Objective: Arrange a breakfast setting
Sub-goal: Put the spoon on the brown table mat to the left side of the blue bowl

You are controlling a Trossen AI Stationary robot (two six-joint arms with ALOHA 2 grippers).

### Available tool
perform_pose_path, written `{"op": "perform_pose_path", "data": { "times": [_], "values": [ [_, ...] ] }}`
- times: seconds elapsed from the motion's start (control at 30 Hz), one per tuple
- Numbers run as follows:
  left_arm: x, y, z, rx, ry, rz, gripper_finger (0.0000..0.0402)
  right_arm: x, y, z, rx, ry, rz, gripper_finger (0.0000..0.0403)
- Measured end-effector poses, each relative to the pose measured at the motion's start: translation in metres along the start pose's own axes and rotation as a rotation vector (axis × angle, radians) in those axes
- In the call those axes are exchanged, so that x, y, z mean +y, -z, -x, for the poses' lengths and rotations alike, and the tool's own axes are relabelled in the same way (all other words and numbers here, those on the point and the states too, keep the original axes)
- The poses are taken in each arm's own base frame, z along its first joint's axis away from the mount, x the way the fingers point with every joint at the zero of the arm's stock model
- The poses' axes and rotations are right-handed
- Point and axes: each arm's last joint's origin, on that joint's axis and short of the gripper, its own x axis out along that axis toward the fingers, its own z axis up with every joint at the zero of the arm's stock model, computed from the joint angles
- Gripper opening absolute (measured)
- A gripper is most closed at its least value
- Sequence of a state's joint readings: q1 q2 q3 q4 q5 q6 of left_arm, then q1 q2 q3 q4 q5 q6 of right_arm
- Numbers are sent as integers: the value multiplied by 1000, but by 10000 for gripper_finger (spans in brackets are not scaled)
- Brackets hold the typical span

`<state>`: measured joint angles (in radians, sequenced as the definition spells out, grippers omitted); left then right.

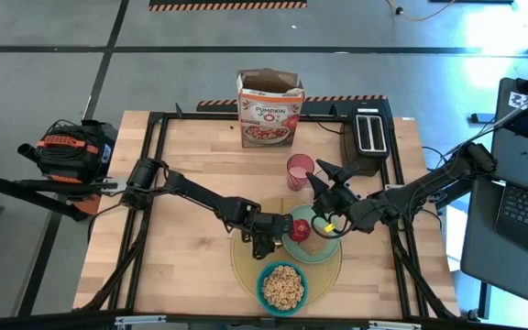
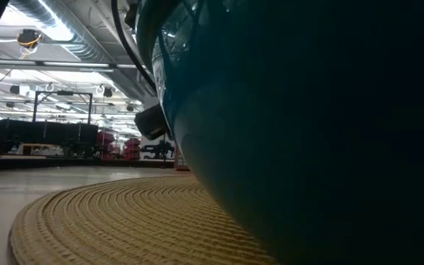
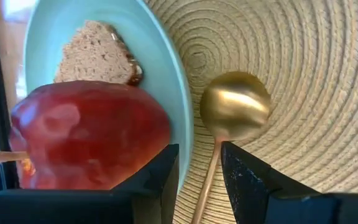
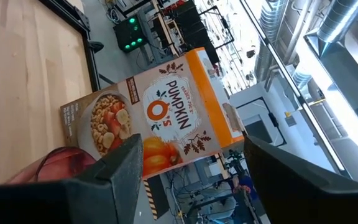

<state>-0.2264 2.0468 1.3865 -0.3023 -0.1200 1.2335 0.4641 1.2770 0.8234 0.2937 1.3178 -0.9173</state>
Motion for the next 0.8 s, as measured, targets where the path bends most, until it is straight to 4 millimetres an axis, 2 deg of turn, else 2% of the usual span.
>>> {"op": "perform_pose_path", "data": {
  "times": [0.17,0.27,0.4,0.57,0.63,0.8],
  "values": [
    [1,5,0,121,-37,24,111,1,0,0,-9,-12,-20,248],
    [-1,8,5,180,-24,86,111,7,-1,0,-129,-139,-61,248],
    [-1,8,9,109,19,181,104,11,-1,-7,-237,-289,-100,248],
    [0,10,7,64,14,242,86,10,6,-20,-165,-270,-117,248],
    [3,19,6,87,-5,312,83,10,8,-24,-157,-278,-125,248],
    [14,55,2,137,-40,449,80,11,9,-26,-159,-293,-130,248]
  ]
}}
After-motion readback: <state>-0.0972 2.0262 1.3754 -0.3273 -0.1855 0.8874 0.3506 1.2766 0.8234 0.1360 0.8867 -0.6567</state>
